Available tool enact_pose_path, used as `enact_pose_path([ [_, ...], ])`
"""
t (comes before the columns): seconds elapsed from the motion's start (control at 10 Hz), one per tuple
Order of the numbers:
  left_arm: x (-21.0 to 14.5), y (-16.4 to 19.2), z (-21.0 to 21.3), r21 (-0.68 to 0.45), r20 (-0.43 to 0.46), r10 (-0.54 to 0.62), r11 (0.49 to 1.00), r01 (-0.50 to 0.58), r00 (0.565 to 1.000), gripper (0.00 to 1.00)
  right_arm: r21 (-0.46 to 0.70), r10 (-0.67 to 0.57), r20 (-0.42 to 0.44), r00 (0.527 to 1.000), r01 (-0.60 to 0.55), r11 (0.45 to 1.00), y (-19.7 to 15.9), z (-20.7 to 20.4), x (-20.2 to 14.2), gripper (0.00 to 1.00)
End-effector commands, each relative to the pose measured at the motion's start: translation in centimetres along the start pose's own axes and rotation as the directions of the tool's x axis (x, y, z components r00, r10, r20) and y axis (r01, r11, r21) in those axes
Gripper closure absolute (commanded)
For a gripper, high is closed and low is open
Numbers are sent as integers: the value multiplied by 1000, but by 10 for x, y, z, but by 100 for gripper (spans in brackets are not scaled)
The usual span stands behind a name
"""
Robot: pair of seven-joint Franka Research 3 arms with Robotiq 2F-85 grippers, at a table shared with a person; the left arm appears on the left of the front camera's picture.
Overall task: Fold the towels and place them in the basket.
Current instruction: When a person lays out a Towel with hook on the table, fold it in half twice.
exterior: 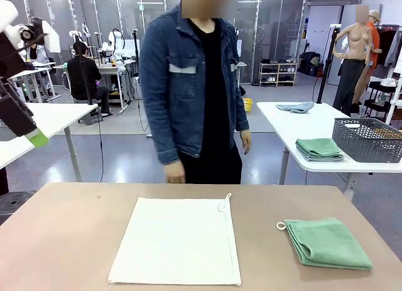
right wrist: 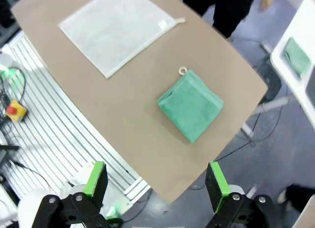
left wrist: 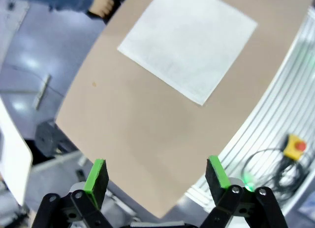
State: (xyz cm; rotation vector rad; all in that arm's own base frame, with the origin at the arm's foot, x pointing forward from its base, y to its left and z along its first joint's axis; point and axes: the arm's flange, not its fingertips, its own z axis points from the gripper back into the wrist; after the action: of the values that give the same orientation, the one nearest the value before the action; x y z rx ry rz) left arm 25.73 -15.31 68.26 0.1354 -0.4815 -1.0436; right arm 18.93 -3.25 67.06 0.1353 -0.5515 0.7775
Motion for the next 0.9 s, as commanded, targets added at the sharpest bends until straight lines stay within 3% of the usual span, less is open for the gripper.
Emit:
enact_pose_path([
  [0.0,4,-6,-16,24,50,-226,974,225,973,0,-34,322,-55,945,-324,945,45,-36,37,0],
  [0.1,4,-11,-32,-7,66,-276,961,277,959,0,-40,445,-101,890,-451,892,70,-63,55,0],
  [0.3,7,-23,-66,-98,121,-356,925,368,927,0,46,579,-103,809,-578,815,106,-109,71,0],
  [0.5,12,-38,-112,-156,69,-368,914,375,927,0,67,662,-155,733,-661,748,140,-166,80,0],
  [0.8,5,-57,-162,-273,17,-376,889,366,926,0,88,688,-167,706,-685,723,159,-221,81,0],
])
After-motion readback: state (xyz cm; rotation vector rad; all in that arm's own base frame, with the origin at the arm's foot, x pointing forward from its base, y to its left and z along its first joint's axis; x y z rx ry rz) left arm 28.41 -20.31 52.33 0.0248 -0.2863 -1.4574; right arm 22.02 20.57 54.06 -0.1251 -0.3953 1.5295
